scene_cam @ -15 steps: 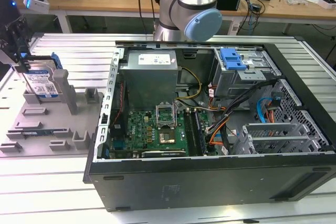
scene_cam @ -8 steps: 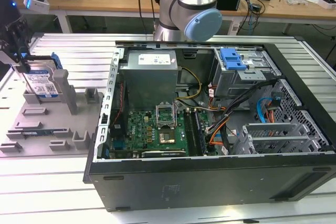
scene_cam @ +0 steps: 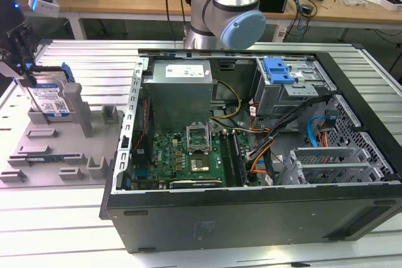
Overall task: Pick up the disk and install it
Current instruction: 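Pick up the disk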
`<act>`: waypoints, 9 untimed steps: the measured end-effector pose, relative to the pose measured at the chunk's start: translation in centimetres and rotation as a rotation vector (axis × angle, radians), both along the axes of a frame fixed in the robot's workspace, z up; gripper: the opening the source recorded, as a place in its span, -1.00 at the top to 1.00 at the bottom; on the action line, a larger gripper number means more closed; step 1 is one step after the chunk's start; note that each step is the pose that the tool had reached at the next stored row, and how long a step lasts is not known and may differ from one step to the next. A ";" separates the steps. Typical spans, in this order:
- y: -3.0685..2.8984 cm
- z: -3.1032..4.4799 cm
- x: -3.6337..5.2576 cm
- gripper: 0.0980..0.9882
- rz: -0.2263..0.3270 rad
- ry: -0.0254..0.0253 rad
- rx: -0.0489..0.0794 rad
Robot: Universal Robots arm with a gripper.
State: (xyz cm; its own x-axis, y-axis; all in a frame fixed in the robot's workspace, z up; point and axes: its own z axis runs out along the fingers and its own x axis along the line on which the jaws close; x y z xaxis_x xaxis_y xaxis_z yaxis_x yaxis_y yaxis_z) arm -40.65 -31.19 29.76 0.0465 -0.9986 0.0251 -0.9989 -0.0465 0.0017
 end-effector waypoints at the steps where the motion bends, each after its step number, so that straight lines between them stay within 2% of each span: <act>1: -0.02 -0.01 0.00 0.33 0.000 0.0000 0.000; 9: -0.06 -0.04 0.00 0.39 -0.001 0.0003 0.000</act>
